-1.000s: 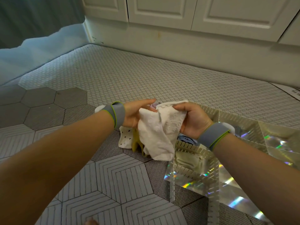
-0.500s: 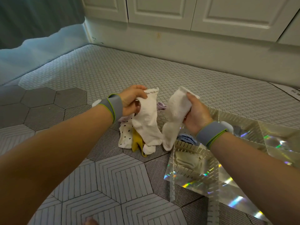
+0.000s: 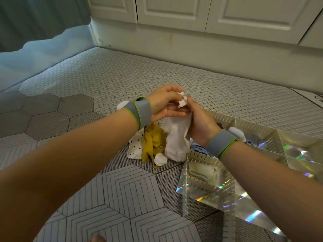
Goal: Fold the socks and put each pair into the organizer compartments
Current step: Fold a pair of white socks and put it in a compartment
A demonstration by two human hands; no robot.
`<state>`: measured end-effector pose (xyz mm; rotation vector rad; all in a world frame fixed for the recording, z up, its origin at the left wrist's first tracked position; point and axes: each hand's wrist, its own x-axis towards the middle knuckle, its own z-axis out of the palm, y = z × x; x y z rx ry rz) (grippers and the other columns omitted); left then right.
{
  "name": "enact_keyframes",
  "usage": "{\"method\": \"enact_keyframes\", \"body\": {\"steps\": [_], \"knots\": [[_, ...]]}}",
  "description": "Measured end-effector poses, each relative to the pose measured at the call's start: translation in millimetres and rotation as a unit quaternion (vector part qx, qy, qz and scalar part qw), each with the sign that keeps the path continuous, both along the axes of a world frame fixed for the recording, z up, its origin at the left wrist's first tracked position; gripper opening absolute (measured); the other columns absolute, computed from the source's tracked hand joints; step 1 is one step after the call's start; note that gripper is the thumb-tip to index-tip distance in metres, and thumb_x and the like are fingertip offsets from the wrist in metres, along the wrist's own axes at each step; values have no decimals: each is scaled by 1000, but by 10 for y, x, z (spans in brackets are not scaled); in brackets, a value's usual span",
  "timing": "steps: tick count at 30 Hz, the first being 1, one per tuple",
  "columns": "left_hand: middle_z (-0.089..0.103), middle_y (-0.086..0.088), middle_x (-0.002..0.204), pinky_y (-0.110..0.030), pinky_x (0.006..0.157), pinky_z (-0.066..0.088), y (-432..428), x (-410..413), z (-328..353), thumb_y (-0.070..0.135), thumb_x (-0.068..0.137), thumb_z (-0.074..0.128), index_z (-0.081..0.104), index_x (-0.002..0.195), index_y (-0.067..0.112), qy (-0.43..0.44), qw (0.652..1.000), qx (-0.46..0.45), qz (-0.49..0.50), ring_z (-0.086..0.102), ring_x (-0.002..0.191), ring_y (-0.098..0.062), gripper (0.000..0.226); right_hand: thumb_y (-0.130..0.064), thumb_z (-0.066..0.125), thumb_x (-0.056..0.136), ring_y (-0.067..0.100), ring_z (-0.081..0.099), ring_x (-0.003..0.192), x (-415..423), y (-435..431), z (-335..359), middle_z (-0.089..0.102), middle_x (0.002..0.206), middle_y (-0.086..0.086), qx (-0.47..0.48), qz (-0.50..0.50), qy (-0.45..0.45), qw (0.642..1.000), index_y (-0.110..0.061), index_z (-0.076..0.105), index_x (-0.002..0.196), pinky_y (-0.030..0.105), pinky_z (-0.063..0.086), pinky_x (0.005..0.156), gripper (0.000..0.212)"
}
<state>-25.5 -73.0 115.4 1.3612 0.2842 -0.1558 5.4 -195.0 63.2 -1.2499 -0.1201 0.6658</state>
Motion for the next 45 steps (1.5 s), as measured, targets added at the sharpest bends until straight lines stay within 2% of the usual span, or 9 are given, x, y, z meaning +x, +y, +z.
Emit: {"method": "enact_keyframes", "body": {"steps": [4, 9, 14, 17, 22, 28, 33, 41, 45], "knots": [[61, -13, 81, -36, 72, 59, 5, 1, 4, 5, 90, 50, 56, 93, 7, -11, 1000, 8, 5, 69, 65, -24, 7, -50, 50, 89, 27, 63, 110, 19, -29, 14, 67, 116, 14, -39, -28, -10, 999, -12, 62, 120, 43, 48, 99, 50], [65, -19, 90, -36, 79, 57, 76, 21, 21, -7, 86, 43, 59, 94, 5, -26, 999, 28, -15, 68, 81, -26, 21, -50, 53, 86, 23, 65, 107, 51, -76, 62, 66, 119, 9, -24, -56, 6, 998, -19, 56, 129, 43, 49, 97, 53], [54, 8, 52, -13, 54, 49, 68, 17, -45, -3, 82, 62, 54, 75, 15, -80, 969, 235, 1, 55, 50, 0, 21, -57, 48, 87, 29, 66, 104, 80, -87, 50, 70, 110, 12, -47, -64, 18, 997, -16, 65, 113, 48, 49, 96, 52], [45, 4, 59, -7, 43, 35, 94, 49, -44, 14, 75, 68, 49, 61, 19, -79, 947, 307, 52, 44, 44, 5, 24, -54, 43, 92, 24, 67, 87, 89, -116, 72, 72, 93, 5, -50, -92, 6, 995, -18, 66, 98, 37, 53, 78, 43], [40, 2, 65, -25, 60, 34, 282, 117, 4, 31, 66, 59, 44, 61, 21, -30, 922, 338, 185, 43, 69, -17, 19, -50, 42, 94, 13, 70, 68, 128, -179, 118, 72, 72, -4, -20, -134, 7, 991, -19, 62, 88, 33, 55, 68, 37], [48, -1, 78, -47, 76, 53, 266, 103, -38, 18, 73, 61, 41, 69, 24, -21, 946, 233, 226, 56, 85, -27, 21, -54, 43, 92, 20, 65, 95, 131, -164, 162, 68, 99, 2, -25, -129, -6, 991, -17, 60, 109, 42, 51, 92, 44], [49, -5, 80, -18, 41, 43, 160, 126, 36, 3, 82, 52, 47, 101, 21, -15, 971, 131, 201, 49, 60, -18, 27, -56, 40, 92, 23, 56, 117, 72, -86, 140, 56, 133, 5, -58, -118, -32, 991, -22, 41, 141, 46, 43, 104, 59], [48, -10, 76, -30, 48, 57, -17, 74, 136, 2, 89, 51, 52, 90, 7, -10, 995, 9, 102, 57, 60, -21, 6, -51, 38, 95, 23, 63, 105, 3, -35, 149, 68, 111, 6, -20, -75, -42, 996, -18, 61, 118, 37, 49, 90, 47], [61, -17, 80, -28, 56, 59, 10, 72, 141, 9, 90, 46, 55, 91, 0, 12, 996, -65, 56, 68, 59, -22, 13, -53, 39, 93, 23, 61, 113, 5, -70, 167, 66, 121, 9, 16, -37, -26, 999, -17, 59, 124, 36, 50, 89, 52]]}}
